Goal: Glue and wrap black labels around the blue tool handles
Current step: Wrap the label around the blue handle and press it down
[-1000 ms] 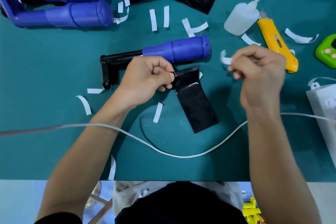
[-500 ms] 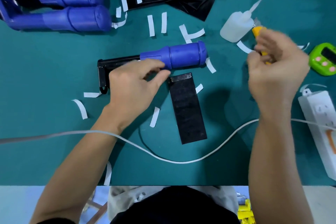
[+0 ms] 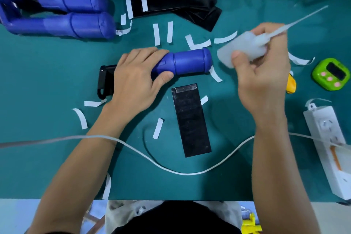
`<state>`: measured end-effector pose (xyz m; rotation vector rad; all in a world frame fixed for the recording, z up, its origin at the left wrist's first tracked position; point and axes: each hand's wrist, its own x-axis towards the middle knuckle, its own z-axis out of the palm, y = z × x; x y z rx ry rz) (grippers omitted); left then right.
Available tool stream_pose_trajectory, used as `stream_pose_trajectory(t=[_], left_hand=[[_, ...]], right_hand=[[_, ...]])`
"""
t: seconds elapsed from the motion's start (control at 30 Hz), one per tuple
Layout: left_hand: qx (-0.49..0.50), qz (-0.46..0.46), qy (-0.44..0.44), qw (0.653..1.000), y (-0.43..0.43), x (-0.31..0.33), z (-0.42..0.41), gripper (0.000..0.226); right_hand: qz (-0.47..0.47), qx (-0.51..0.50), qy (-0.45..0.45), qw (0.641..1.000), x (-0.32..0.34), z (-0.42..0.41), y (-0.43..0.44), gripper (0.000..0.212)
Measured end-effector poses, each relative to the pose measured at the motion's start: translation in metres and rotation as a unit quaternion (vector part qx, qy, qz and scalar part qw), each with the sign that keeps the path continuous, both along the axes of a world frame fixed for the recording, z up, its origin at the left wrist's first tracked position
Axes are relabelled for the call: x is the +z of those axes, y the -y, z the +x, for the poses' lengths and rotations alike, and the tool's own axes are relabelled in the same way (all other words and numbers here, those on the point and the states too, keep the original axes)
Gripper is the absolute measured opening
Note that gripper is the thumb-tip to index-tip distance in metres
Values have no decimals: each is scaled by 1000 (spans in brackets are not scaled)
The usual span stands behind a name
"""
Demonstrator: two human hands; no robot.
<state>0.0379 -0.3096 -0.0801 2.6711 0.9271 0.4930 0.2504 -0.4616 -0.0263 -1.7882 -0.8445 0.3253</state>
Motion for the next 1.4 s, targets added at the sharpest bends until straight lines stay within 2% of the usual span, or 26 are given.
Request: stream_pose_trajectory(t=[0.17, 0.23, 0.37, 0.43, 0.5, 0.57, 0.63, 0.73, 0.9, 0.97, 1.07, 1.1, 1.13, 1.23, 1.3, 1.37, 1.4], left_hand=[[-1, 38, -11, 999, -3, -2, 3, 57], [6, 26, 5, 1000, -2, -3, 3, 62], [-1, 23, 34, 999, -7, -4, 4, 51], [-3, 32, 41, 999, -9, -5, 5, 48], [-3, 33, 47, 998, -10, -7, 5, 47], [-2, 29, 52, 998, -10, -9, 4, 47], [-2, 25, 60, 998, -10, -10, 4, 46], [0, 18, 67, 998, -10, -9, 4, 47], [12, 20, 59, 998, -6, -7, 6, 45], [15, 13, 57, 998, -2, -5, 7, 45], [18, 9, 52, 998, 1, -4, 8, 45], [17, 11, 50, 999, 1, -4, 8, 45], [17, 12, 49, 999, 1, -4, 8, 45], [14, 15, 41, 999, 0, -6, 7, 48], [8, 20, 38, 999, 0, -8, 7, 51], [3, 25, 41, 999, 1, -9, 7, 52], [2, 27, 43, 999, 1, -9, 7, 52]], right_hand=[[-9, 18, -156, 988, -4, -13, 5, 38], [-23, 27, -155, 987, -6, -15, 7, 39], [-45, 47, -80, 995, -10, -9, 15, 38], [-56, 45, -86, 994, -10, -9, 17, 47], [-60, 7, -84, 995, -10, -12, 17, 54], [-41, -47, -79, 995, -9, -12, 17, 51], [8, -83, -141, 986, -8, -9, 18, 41], [100, -57, -343, 932, -4, -6, 19, 33], [152, -56, -531, 832, 7, -6, 9, 16], [149, -60, -520, 839, 13, -5, 3, 17], [144, -60, -427, 891, 22, -5, -6, 14], [156, -57, -406, 899, 26, -5, -10, 9], [174, -59, -400, 898, 29, -5, -15, 4], [230, -95, -444, 861, 34, -4, -29, 19], [225, -94, -448, 860, 37, -8, -37, 3], [205, -90, -409, 885, 36, -15, -42, 27], [202, -86, -369, 903, 35, -19, -45, 28]])
